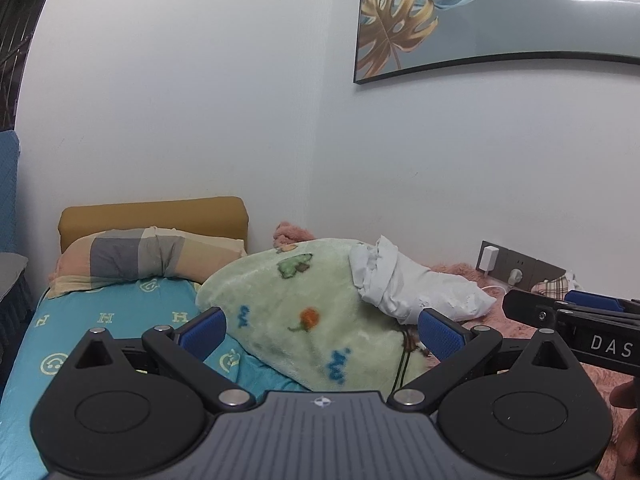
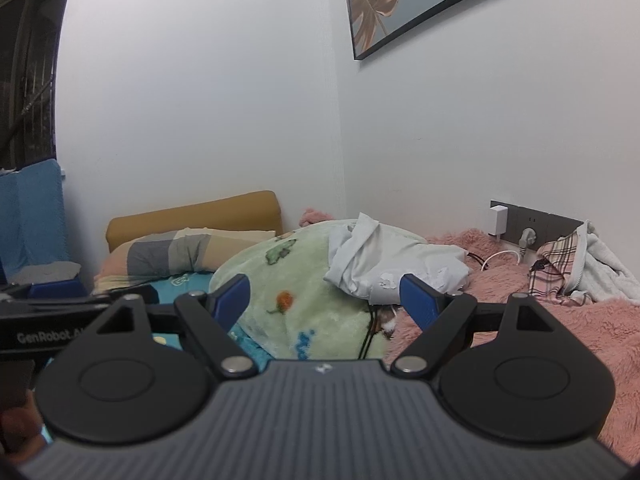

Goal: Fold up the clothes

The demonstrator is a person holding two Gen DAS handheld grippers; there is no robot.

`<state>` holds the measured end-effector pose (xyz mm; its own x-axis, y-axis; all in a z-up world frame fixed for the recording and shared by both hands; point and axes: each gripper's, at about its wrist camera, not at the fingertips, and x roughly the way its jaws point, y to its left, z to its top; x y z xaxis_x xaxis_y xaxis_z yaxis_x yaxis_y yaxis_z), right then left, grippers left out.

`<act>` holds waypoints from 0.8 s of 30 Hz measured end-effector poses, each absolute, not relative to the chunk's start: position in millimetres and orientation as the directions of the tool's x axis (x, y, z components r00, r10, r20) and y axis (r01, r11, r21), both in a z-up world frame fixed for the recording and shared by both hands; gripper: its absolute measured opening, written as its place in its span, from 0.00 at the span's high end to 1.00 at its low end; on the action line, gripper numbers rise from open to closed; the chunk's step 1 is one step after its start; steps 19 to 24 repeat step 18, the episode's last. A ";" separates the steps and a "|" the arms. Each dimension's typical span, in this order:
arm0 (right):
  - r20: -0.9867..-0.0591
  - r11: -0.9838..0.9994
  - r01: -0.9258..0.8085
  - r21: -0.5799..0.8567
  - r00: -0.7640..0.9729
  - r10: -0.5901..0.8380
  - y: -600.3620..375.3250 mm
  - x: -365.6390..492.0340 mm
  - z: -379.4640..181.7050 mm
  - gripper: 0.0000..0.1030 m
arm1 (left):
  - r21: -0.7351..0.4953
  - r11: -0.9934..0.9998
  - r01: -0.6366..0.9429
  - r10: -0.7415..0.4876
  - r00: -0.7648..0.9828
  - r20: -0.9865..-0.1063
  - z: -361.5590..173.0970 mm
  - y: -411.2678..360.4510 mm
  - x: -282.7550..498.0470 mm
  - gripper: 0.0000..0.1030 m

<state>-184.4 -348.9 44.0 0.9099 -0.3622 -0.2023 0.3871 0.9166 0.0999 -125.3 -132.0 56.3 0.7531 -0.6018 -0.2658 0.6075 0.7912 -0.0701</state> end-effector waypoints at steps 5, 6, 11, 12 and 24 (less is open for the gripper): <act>-0.224 0.910 0.400 0.110 0.902 -0.370 -352.1 -183.8 43.6 0.19 | -0.073 0.790 0.609 -0.605 0.753 -0.260 58.2 -131.1 -128.2 0.00; -0.225 0.909 0.403 0.106 0.900 -0.373 -352.3 -184.0 43.6 0.19 | -0.074 0.789 0.610 -0.606 0.752 -0.258 58.4 -130.8 -128.5 0.00; -0.213 0.909 0.406 0.096 0.900 -0.380 -349.7 -187.0 45.0 0.19 | -0.069 0.793 0.605 -0.600 0.757 -0.258 58.1 -130.3 -129.2 0.00; -0.214 0.909 0.405 0.096 0.900 -0.379 -349.1 -187.0 45.1 0.19 | -0.070 0.792 0.606 -0.601 0.756 -0.259 58.1 -130.3 -129.5 0.00; -0.209 0.910 0.403 0.094 0.902 -0.378 -345.8 -188.3 47.7 0.19 | -0.083 0.783 0.616 -0.614 0.746 -0.258 59.4 -128.5 -130.1 0.00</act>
